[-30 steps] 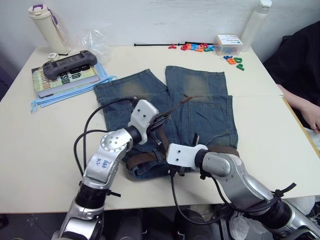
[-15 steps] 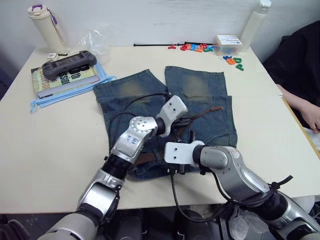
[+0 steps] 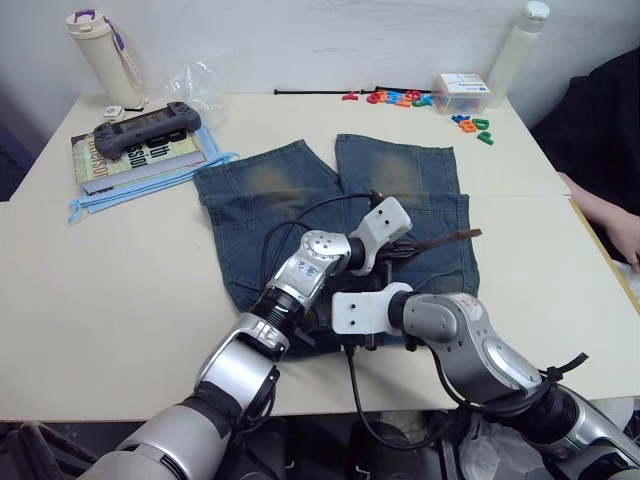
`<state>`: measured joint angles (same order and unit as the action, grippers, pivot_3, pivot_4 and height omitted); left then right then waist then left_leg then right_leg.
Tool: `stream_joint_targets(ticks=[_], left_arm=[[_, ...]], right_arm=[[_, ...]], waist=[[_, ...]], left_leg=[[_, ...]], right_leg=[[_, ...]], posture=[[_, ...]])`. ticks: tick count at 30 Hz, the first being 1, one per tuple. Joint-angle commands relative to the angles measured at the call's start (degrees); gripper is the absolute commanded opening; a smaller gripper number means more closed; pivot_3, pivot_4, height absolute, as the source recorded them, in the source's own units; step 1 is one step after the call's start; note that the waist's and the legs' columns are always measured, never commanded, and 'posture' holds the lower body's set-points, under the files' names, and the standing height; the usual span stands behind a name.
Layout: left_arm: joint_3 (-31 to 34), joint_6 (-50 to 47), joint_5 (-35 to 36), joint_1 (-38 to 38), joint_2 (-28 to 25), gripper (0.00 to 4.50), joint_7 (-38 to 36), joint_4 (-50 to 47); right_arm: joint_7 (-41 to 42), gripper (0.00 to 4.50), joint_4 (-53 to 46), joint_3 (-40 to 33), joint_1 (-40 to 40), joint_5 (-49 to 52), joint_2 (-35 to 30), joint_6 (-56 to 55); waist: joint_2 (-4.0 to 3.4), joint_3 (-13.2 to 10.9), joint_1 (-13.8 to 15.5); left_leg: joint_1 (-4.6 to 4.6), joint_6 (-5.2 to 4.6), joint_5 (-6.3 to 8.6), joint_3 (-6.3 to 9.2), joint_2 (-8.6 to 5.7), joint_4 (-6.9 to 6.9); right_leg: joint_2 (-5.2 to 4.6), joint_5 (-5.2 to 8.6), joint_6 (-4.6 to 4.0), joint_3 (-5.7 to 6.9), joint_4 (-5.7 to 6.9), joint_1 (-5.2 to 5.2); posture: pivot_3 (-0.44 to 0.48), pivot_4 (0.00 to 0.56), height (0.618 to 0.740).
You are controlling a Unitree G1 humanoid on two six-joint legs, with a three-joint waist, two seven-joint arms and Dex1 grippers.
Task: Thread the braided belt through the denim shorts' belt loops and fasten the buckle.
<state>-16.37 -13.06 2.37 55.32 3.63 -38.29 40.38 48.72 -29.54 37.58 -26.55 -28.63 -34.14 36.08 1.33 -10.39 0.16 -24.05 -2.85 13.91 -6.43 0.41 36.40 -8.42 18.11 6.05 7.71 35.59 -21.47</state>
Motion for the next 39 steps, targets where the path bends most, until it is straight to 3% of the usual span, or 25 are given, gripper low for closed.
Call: stream_joint_targets(ticks=[1,6,13,27,39], left_arm=[[-0.44,4.40,0.54,3.29,4.61,0.00,-1.98,-0.50],[-0.22,5.17,0.80,3.03,6.33,0.00,-4.43,0.11],[0.57,9.79,-1.49,3.82,8.48,0.00,-2.53,5.23],[4.60,12.50,-4.64,3.05,2.61,0.00,1.43,8.77],[3.18,13.42,-4.76,5.06,11.61,0.00,1.11,9.92]], right_arm=[[7.15,0.08,2.61,9.57,4.48,3.66,2.68,-2.53],[7.50,0.08,3.00,9.35,4.67,2.37,3.30,-3.35],[8.08,0.08,3.41,8.88,4.84,0.84,3.56,-4.43],[8.61,0.08,3.50,7.81,5.83,-0.08,3.61,-5.06],[9.19,0.08,3.41,7.53,6.07,-0.88,3.44,-5.59]], waist=[[-0.05,0.11,-0.01],[-0.10,0.17,-0.04],[-0.15,0.82,0.04],[-0.14,0.97,-0.13],[-0.13,0.97,0.18]], left_leg=[[0.00,0.01,0.01,0.00,0.00,0.01],[0.00,0.04,0.03,0.03,0.00,0.00],[0.00,-0.07,0.10,0.03,0.00,0.01],[0.00,0.07,0.32,0.07,0.00,0.04],[0.01,0.03,0.40,0.09,0.00,0.06]], right_leg=[[0.00,0.00,0.00,0.01,0.00,0.00],[0.01,0.00,0.00,0.01,-0.01,0.00],[0.00,0.00,0.00,0.03,-0.06,0.04],[-0.01,0.00,0.00,0.02,-0.09,0.06],[-0.04,0.00,0.00,0.04,-0.12,0.10]], posture=[[0.000,0.150,0.717],[0.000,0.150,0.717],[0.000,0.150,0.717],[0.000,0.150,0.717],[0.000,0.150,0.717]])
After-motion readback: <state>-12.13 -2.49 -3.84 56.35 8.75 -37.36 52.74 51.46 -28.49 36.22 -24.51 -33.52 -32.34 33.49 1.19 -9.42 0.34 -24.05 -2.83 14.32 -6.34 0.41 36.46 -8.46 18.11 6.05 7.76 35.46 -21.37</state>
